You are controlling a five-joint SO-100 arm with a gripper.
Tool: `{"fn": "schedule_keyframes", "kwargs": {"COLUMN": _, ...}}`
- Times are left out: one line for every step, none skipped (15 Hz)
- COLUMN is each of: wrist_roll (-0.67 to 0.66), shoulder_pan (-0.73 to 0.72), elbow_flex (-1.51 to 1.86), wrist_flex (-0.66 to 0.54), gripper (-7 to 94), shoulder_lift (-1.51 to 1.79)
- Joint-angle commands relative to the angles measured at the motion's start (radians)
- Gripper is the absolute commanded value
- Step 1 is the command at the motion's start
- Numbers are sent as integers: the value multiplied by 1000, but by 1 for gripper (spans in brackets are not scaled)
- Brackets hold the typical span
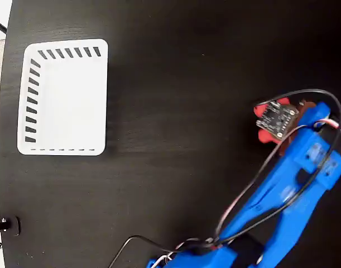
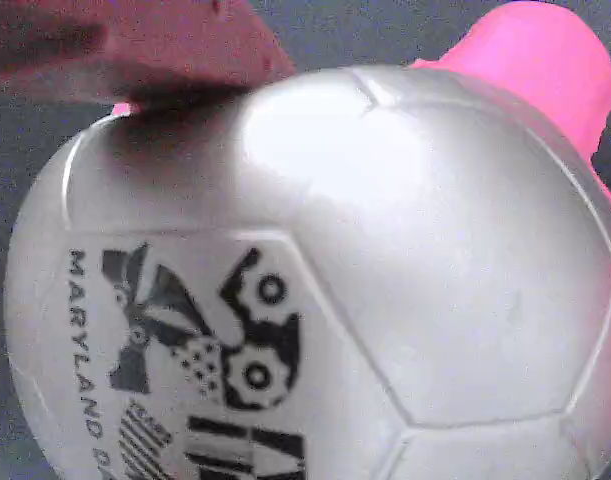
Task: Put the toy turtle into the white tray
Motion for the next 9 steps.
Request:
{"fn": "schedule_keyframes", "kwargs": {"wrist_roll": 31, "shoulder_pan": -80, "elbow_flex": 31, "wrist_flex": 21, "gripper": 0, "shoulder_lift": 291}}
{"fn": "schedule_keyframes", "kwargs": {"wrist_roll": 44, "shoulder_pan": -132, "elbow_flex": 57, "wrist_flex": 21, "gripper": 0, "shoulder_lift": 342}}
{"fn": "schedule_keyframes", "kwargs": {"wrist_roll": 61, "shoulder_pan": -190, "elbow_flex": 75, "wrist_flex": 21, "gripper": 0, "shoulder_lift": 383}}
{"fn": "schedule_keyframes", "kwargs": {"wrist_roll": 77, "shoulder_pan": -256, "elbow_flex": 100, "wrist_flex": 21, "gripper": 0, "shoulder_lift": 426}}
{"fn": "schedule_keyframes", "kwargs": {"wrist_roll": 107, "shoulder_pan": -327, "elbow_flex": 123, "wrist_flex": 21, "gripper": 0, "shoulder_lift": 468}}
{"fn": "schedule_keyframes", "kwargs": {"wrist_roll": 132, "shoulder_pan": -403, "elbow_flex": 143, "wrist_flex": 21, "gripper": 0, "shoulder_lift": 511}}
{"fn": "schedule_keyframes", "kwargs": {"wrist_roll": 156, "shoulder_pan": -486, "elbow_flex": 160, "wrist_flex": 21, "gripper": 0, "shoulder_lift": 535}}
{"fn": "schedule_keyframes", "kwargs": {"wrist_roll": 195, "shoulder_pan": -571, "elbow_flex": 176, "wrist_flex": 21, "gripper": 0, "shoulder_lift": 551}}
{"fn": "schedule_keyframes", "kwargs": {"wrist_roll": 238, "shoulder_pan": -657, "elbow_flex": 187, "wrist_flex": 21, "gripper": 0, "shoulder_lift": 557}}
